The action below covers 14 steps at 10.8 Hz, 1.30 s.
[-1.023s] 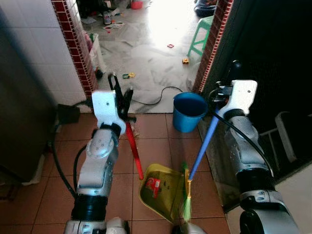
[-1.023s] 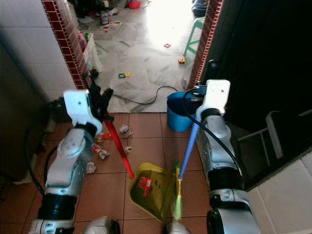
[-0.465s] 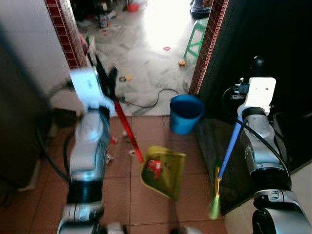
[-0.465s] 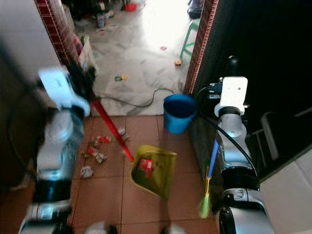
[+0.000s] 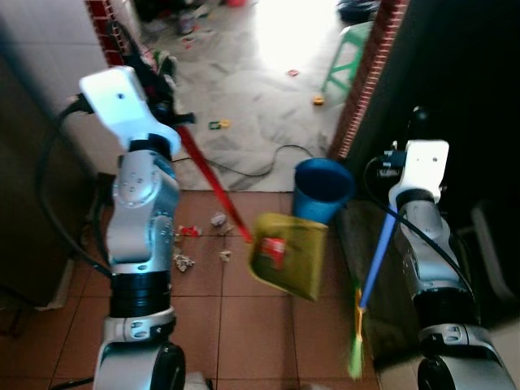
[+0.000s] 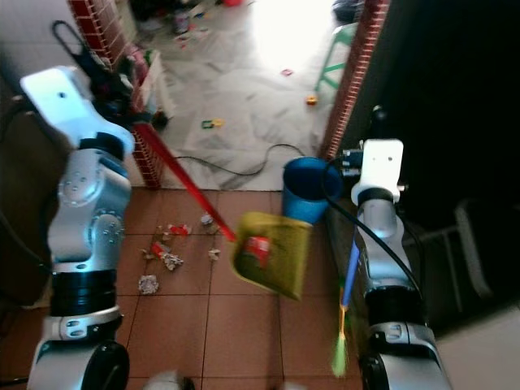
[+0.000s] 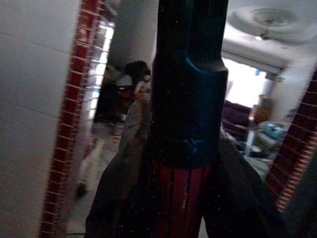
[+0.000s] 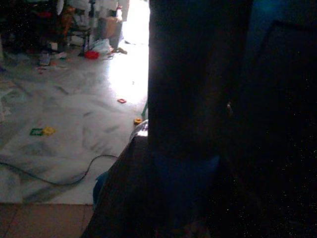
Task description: Sweep floor
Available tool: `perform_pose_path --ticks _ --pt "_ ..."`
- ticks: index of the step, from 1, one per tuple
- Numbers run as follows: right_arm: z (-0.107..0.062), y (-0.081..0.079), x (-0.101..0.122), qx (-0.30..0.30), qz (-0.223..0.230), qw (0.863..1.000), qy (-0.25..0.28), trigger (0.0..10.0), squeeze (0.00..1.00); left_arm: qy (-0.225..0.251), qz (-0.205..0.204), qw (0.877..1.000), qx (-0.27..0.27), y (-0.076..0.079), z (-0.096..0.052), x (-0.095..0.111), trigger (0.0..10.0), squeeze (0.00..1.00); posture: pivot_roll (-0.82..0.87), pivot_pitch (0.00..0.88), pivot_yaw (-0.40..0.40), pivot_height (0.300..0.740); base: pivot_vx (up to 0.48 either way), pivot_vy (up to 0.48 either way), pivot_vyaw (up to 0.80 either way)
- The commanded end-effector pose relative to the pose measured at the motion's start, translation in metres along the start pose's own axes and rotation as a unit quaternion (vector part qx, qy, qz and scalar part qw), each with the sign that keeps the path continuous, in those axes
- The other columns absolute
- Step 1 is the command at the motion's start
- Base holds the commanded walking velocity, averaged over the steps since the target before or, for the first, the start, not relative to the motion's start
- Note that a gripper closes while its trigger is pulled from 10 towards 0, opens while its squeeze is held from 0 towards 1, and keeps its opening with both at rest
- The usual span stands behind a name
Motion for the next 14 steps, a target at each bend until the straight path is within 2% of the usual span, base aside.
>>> perform_pose_path --ticks 1,10,14 --pt "0.004 0.004 0.013 -0.002 -0.003 1.000 0.029 10.0 0.00 0.045 -0.010 0.999 -0.007 0.007 0.006 0.020 10.0 0.00 -0.02 0.010 -0.018 0.740 0.480 0.000 0.00" --pt "0.002 -0.001 0.009 0.005 -0.005 1.000 0.021 10.0 0.00 0.074 0.002 0.997 0.010 0.003 0.014 0.030 10.0 0.00 -0.02 0.004 -0.018 0.740 0.480 0.000 0.00" --pt "0.003 -0.002 0.009 0.010 -0.005 1.000 0.020 10.0 0.00 0.099 0.038 0.994 0.029 -0.003 0.016 0.037 10.0 0.00 -0.02 0.000 -0.021 0.740 0.480 0.000 0.00"
Point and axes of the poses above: a point about 5 cm out from each wrist's last joint towards the gripper, its own z axis pointing out of the wrist towards the gripper, its own x axis along the axis of the wrist's last joint, y = z × x, the point moved 1 cm from there along z, pointing out of the wrist towards the gripper, and after that the axes turned 6 degrees about -z, right-handed, at the moved point
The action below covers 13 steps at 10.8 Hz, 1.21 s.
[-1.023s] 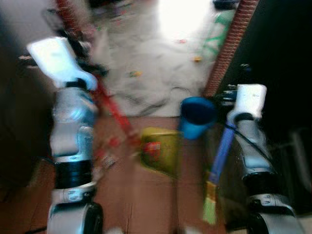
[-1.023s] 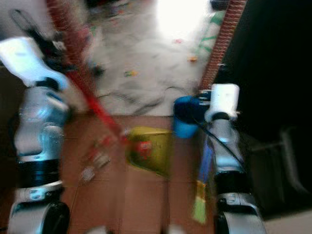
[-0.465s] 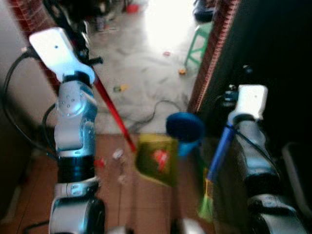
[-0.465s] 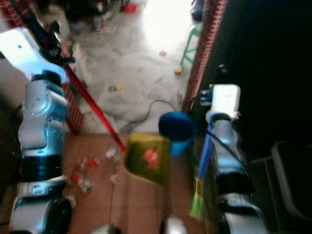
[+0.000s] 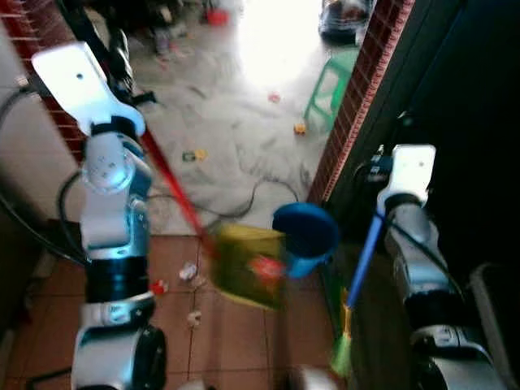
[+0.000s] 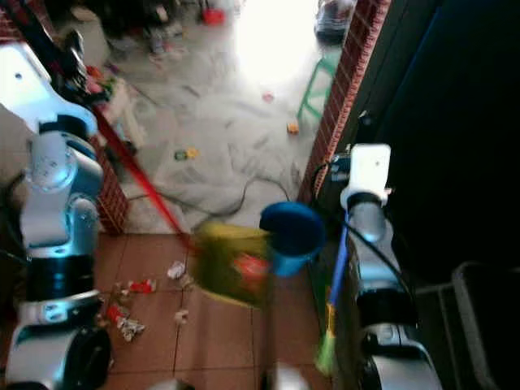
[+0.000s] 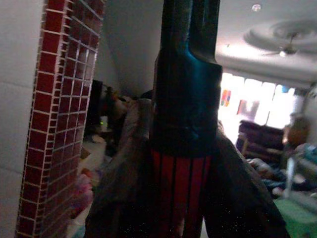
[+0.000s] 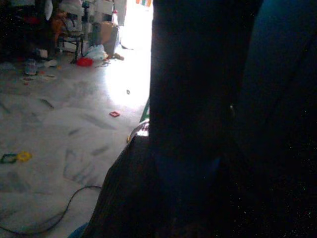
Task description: Sweep floor
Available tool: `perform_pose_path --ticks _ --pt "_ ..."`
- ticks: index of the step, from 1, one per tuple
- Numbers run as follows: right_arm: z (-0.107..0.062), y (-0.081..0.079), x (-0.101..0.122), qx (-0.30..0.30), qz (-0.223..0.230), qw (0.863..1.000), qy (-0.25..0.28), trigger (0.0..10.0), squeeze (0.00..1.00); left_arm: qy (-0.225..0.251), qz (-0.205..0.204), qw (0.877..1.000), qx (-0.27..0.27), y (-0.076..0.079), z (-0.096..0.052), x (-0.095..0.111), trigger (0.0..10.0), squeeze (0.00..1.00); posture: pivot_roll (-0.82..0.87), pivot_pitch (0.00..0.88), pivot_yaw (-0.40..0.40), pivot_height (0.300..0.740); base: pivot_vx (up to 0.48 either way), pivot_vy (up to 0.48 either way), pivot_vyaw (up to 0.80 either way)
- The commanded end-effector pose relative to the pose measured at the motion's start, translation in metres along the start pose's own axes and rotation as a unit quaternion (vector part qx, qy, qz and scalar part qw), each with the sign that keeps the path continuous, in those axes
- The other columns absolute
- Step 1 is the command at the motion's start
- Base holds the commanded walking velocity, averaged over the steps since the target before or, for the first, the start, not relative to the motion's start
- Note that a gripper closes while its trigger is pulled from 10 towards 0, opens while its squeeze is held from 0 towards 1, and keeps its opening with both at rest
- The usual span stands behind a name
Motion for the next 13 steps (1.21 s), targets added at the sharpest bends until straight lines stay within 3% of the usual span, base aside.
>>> perform_pose_path --ticks 1,11,13 --pt "0.003 0.009 0.006 -0.010 -0.015 1.000 0.013 10.0 0.00 0.033 -0.031 0.999 -0.015 0.016 0.003 0.012 10.0 0.00 -0.02 0.000 -0.020 0.740 0.480 0.000 0.00" --pt "0.007 -0.002 0.011 -0.002 -0.005 1.000 0.019 10.0 0.00 0.025 -0.034 0.999 -0.026 0.030 -0.002 0.002 10.0 0.00 -0.03 0.008 -0.015 0.740 0.473 0.000 0.00" --pt "0.007 -0.002 0.010 0.003 -0.006 1.000 0.018 10.0 0.00 0.041 -0.029 0.998 -0.037 0.036 -0.007 0.002 10.0 0.00 -0.03 0.009 -0.026 0.740 0.000 0.000 0.00"
Point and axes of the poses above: a point about 5 cm out from each wrist's last joint towards the gripper, its own z axis pointing out of the wrist towards the gripper, its own x axis along the axis of the wrist's last joint, y = z × x, the point moved 1 cm from there along z, pointing out of the wrist towards the gripper, and after that the axes turned 6 degrees about -z, right-handed, at the moved point
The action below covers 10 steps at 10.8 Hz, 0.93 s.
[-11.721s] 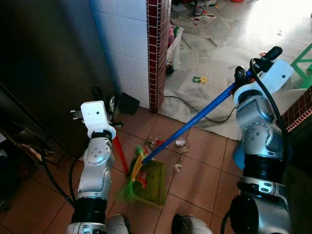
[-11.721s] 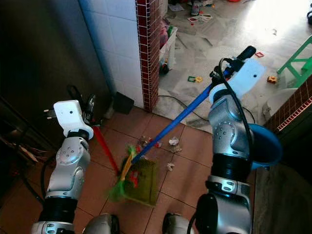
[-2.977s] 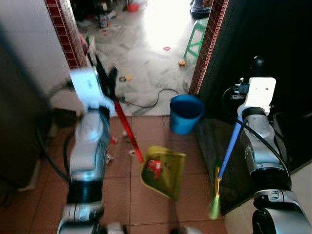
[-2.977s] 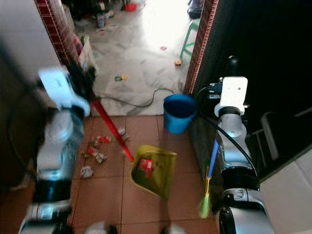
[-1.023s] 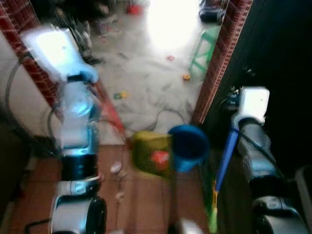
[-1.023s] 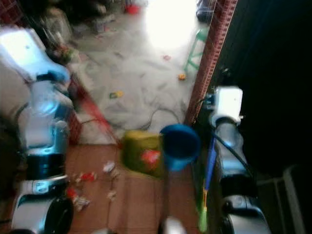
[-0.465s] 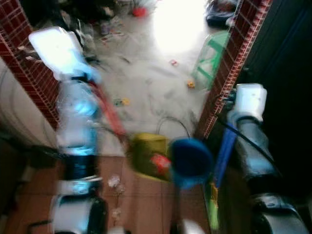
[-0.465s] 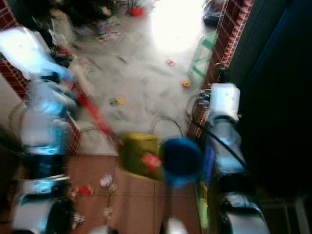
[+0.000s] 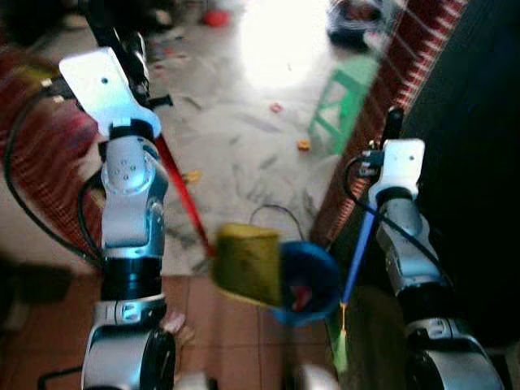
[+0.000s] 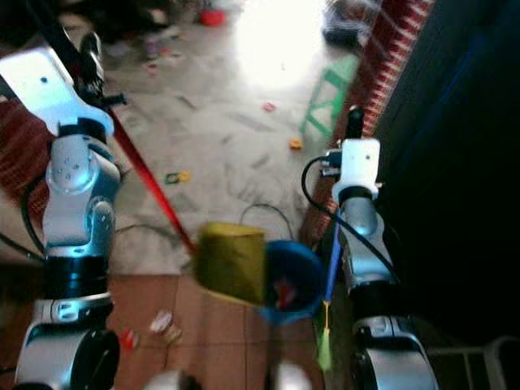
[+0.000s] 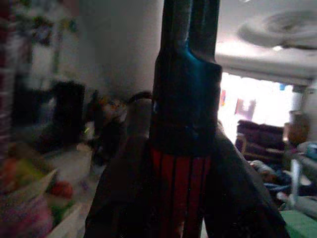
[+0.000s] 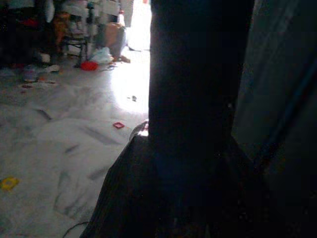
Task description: Sweep floor
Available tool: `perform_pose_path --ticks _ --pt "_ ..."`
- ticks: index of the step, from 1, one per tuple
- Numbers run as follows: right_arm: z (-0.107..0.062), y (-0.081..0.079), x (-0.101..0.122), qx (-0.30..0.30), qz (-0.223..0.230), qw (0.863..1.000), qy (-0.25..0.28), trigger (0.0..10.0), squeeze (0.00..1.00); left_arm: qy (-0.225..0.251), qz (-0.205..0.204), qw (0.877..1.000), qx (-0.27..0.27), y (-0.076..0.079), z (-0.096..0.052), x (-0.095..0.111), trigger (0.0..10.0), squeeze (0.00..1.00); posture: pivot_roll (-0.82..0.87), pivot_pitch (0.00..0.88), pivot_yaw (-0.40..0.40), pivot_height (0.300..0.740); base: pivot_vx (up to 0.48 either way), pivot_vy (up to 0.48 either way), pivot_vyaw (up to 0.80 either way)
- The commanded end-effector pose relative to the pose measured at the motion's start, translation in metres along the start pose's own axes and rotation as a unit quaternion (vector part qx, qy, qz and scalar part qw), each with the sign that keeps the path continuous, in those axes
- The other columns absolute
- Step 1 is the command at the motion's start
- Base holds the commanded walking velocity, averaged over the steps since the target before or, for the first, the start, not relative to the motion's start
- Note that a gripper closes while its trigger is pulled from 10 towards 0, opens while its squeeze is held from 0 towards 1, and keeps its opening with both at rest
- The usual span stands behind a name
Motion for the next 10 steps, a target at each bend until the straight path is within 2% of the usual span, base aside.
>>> perform_pose_path --ticks 1,3,5,7,9,10 --pt "0.001 0.006 0.003 -0.007 -0.008 1.000 0.009 10.0 0.00 0.024 -0.032 0.999 -0.018 0.016 -0.002 0.009 10.0 0.00 -0.03 0.009 -0.026 0.740 0.000 0.000 0.00" --pt "-0.001 0.001 0.003 -0.002 -0.005 1.000 0.009 10.0 0.00 0.020 -0.031 0.999 -0.013 0.023 -0.004 0.002 10.0 0.00 -0.04 0.000 -0.026 0.740 0.000 0.000 0.00" --pt "0.000 0.004 0.004 -0.003 -0.005 1.000 0.010 10.0 0.00 0.031 -0.026 0.999 -0.028 0.028 -0.004 0.005 10.0 0.00 -0.04 0.001 -0.020 0.740 0.000 0.000 0.00" --pt "0.001 0.003 0.003 -0.004 -0.003 1.000 0.010 10.0 0.00 0.067 -0.009 0.996 -0.057 0.036 0.000 0.020 10.0 0.00 -0.03 0.000 -0.015 0.740 0.000 0.000 0.00" --pt "-0.001 -0.001 0.002 0.003 0.000 1.000 0.010 10.0 0.00 0.126 0.063 0.986 -0.085 0.038 0.005 0.041 10.0 0.00 -0.03 0.000 -0.019 0.740 0.000 0.000 0.00" --pt "-0.001 0.000 0.001 0.004 0.000 1.000 0.008 10.0 0.00 0.134 0.107 0.982 -0.074 0.025 0.008 0.045 10.0 0.00 -0.02 0.000 -0.019 0.740 0.000 0.000 0.00"
Point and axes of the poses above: a point about 5 cm out from each wrist's last joint towards the gripper, its own z axis pointing out of the wrist towards the gripper, its own x axis along the axis of the wrist's last joint, y = z × x, the point moved 1 cm from there along z, pointing out of the wrist towards the gripper, and after that the axes turned 6 degrees about -z, right-handed, at the moved point
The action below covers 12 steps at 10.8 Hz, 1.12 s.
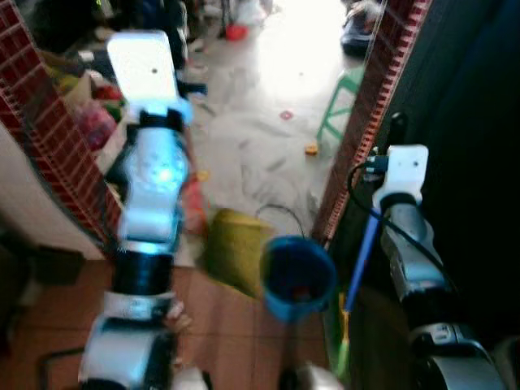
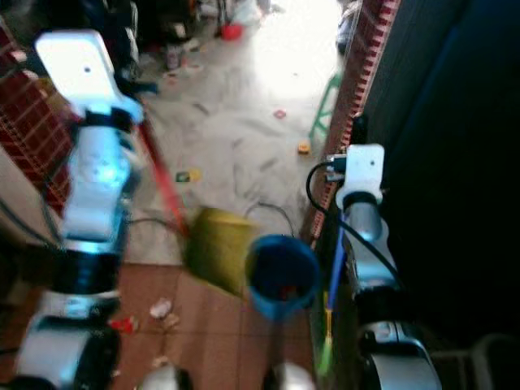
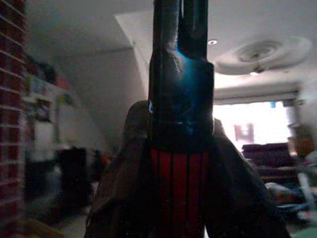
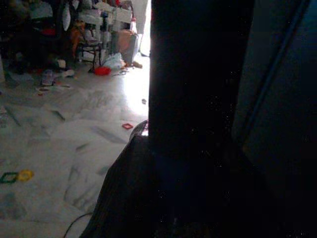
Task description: Sweep floor
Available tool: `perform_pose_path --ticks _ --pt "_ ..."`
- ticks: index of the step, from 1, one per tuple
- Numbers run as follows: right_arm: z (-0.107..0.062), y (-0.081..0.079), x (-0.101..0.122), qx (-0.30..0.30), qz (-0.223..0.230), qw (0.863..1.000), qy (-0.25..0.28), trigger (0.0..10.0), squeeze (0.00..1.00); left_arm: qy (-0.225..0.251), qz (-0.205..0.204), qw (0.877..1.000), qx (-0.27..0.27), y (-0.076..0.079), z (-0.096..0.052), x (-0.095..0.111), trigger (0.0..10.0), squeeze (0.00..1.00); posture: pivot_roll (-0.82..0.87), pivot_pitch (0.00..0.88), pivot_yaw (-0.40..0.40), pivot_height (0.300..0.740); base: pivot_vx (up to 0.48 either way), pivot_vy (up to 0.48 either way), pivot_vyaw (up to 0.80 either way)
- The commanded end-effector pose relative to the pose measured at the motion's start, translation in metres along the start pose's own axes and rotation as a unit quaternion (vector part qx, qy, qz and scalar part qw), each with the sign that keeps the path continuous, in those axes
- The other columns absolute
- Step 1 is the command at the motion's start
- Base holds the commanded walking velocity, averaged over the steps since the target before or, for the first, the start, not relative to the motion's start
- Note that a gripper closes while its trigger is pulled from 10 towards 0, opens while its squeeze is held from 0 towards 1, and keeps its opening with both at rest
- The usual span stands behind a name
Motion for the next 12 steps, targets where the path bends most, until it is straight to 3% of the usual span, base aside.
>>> perform_pose_path --ticks 1,2,3,4,5,8,12 --pt "0.003 0.002 0.010 0.003 -0.005 1.000 0.022 10.0 0.00 0.047 0.017 0.998 0.024 -0.014 0.006 0.020 10.0 0.00 -0.02 0.000 -0.019 0.740 0.000 0.000 0.00" --pt "0.002 0.002 0.010 0.005 -0.004 1.000 0.022 10.0 0.00 0.034 0.036 0.998 0.049 -0.030 0.003 0.017 10.0 0.00 -0.02 0.003 -0.021 0.740 0.000 0.000 0.00" --pt "0.001 0.001 0.008 0.007 -0.004 1.000 0.020 10.0 0.00 0.021 0.041 0.997 0.058 -0.036 -0.001 0.013 10.0 0.00 -0.02 0.005 -0.022 0.740 0.000 0.000 0.00" --pt "-0.001 0.001 0.005 0.010 -0.004 1.000 0.016 10.0 0.00 -0.031 0.041 0.996 0.068 -0.041 -0.017 -0.006 10.0 0.00 -0.01 0.009 -0.024 0.740 0.000 0.000 0.00" --pt "-0.002 0.001 0.005 0.012 -0.003 1.000 0.015 10.0 0.00 -0.062 0.043 0.995 0.066 -0.040 -0.032 -0.021 10.0 0.00 -0.02 0.013 -0.025 0.740 0.000 0.000 0.00" --pt "-0.008 0.001 -0.002 0.014 -0.002 1.000 0.004 10.0 0.00 -0.115 0.058 0.989 0.071 -0.040 -0.055 -0.045 10.0 0.00 -0.02 0.016 -0.025 0.740 0.000 0.000 0.00" --pt "-0.011 -0.001 -0.004 0.018 0.001 1.000 -0.001 10.0 0.00 -0.158 0.031 0.986 0.037 -0.022 -0.068 -0.063 10.0 0.00 -0.02 0.021 -0.022 0.740 0.000 0.480 0.00"
Point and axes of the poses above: a point about 5 cm out from each wrist's last joint towards the gripper, its own z axis pointing out of the wrist towards the gripper, its own x axis along the axis of the wrist's last joint, y = z × x, the point moved 1 cm from there along z, pointing out of the wrist towards the gripper, and after that the axes turned 6 degrees about -z, right-handed, at the moved point
